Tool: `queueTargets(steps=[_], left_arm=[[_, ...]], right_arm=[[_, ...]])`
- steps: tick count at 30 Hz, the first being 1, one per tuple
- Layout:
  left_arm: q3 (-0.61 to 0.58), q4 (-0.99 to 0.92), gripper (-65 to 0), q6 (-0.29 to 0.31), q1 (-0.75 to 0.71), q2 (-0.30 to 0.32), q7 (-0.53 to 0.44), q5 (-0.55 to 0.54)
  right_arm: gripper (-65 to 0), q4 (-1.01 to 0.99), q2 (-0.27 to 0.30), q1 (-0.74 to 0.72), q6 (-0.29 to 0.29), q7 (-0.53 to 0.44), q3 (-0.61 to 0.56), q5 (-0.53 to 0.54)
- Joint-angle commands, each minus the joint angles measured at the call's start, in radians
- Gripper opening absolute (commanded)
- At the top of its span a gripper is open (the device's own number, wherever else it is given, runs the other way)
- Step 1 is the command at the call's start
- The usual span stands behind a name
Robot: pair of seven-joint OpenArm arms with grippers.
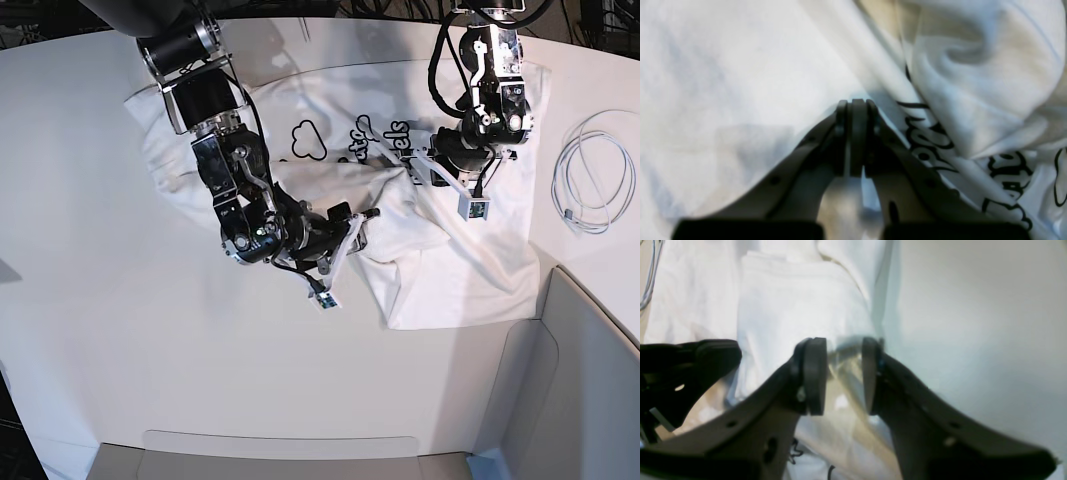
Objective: Layout the t-shirt on the table in an organized manner, then fold the t-shirt properly
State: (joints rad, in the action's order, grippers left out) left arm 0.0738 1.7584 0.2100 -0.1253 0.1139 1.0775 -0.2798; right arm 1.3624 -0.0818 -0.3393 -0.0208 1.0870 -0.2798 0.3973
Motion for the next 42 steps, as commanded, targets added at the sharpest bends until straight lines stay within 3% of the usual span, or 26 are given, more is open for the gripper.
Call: queueTargets(steps=[1, 8, 13, 15, 19, 20, 29, 36, 42], left_arm=[[0.001, 0.018, -61.6, 0.003, 0.009, 0.004, -0.007, -0.003], [0.001, 0.018, -61.6, 0.003, 0.009, 0.004, -0.007, -0.003], [0.001, 0.018, -61.6, 0.003, 0.009, 0.004, -0.007, -0.003], [0.002, 0.018, -61.6, 0.003, 0.009, 0.004, -0.007, -0.003], [0.002, 0.018, -61.6, 0.003, 0.009, 0.004, -0.007, -0.003], [0.002, 0.018, -61.6, 0.003, 0.009, 0.004, -0.007, -0.003], [0.007, 0.018, -61.6, 0.003, 0.009, 0.004, -0.007, -0.003], [0.007, 0.018, -61.6, 0.003, 0.009, 0.004, -0.007, -0.003], [0.007, 0.018, -61.6, 0.003, 0.009, 0.004, 0.03, -0.003]], right_arm=[[-43.1, -0.01, -0.009, -0.027, 0.0, -0.011, 0.003, 0.007], [-42.9, -0.183, -0.016, -0.076, -0.001, -0.017, 0.004, 0.01], [-43.4, -0.194, -0.026, -0.09, -0.003, -0.017, 0.004, 0.012], [-47.5, -0.209, -0.037, -0.097, -0.008, -0.017, 0.004, 0.012], [-64.0, -0.235, -0.051, -0.113, -0.127, -0.023, 0.009, 0.01], [-65.0, -0.239, -0.052, -0.113, -0.135, -0.037, 0.011, 0.009], [-65.0, -0.067, -0.04, -0.097, -0.113, -0.051, 0.006, 0.004], [-65.0, 0.099, 0.021, -0.088, -0.112, 0.028, 0.006, 0.004], [-65.0, 0.125, 0.08, -0.088, -0.112, 0.06, 0.006, -0.008]])
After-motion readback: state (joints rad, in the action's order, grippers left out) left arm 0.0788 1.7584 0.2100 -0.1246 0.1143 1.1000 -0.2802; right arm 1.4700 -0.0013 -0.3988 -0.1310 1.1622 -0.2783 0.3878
